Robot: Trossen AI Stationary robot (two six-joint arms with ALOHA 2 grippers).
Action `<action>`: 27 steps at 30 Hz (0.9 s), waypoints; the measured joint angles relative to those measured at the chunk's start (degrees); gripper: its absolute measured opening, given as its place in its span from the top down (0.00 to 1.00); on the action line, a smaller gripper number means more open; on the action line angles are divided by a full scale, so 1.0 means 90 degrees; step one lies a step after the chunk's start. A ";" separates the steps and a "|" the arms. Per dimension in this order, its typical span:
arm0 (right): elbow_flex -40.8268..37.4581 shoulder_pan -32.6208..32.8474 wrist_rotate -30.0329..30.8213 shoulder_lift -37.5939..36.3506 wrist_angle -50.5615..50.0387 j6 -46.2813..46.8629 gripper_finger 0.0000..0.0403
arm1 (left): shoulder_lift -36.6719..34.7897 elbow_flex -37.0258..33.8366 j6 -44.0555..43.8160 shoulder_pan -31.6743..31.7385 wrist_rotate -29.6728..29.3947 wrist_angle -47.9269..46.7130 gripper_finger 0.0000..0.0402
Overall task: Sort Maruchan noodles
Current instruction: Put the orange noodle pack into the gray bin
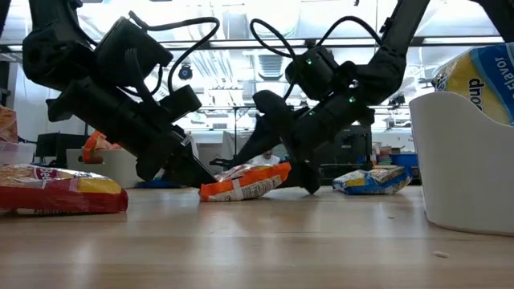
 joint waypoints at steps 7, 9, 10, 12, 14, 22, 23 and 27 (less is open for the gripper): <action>0.0002 -0.0005 -0.0209 0.0026 0.0144 -0.0164 0.36 | 0.0006 -0.0007 0.0002 0.0002 -0.0020 0.0109 0.78; 0.0002 -0.0005 -0.0213 0.0026 0.0146 -0.0166 0.42 | 0.0009 -0.0010 0.0002 0.0002 -0.0021 0.0143 0.78; 0.0002 -0.0005 -0.0213 0.0027 0.0146 -0.0172 0.46 | 0.0009 -0.0010 0.0002 0.0004 -0.0020 0.0153 0.78; 0.0002 -0.0005 -0.0215 0.0031 0.0146 -0.0193 0.52 | 0.0011 -0.0010 0.0002 0.0005 -0.0022 0.0169 0.78; 0.0002 -0.0005 -0.0220 0.0031 0.0150 -0.0244 0.59 | 0.0011 -0.0012 0.0002 0.0005 -0.0022 0.0201 0.78; 0.0002 -0.0019 -0.0259 -0.0009 0.0114 -0.0563 0.83 | -0.0130 -0.0049 0.0158 -0.0005 -0.0008 0.0292 0.78; 0.0002 -0.0021 -0.0261 -0.0037 0.0083 -0.0644 0.85 | -0.0229 -0.0073 0.0208 -0.0007 0.0004 0.0278 0.78; -0.0066 -0.0045 -0.0390 -0.0258 0.0050 -0.1126 0.90 | -0.0854 -0.0278 0.0479 -0.0007 0.0003 0.0323 0.78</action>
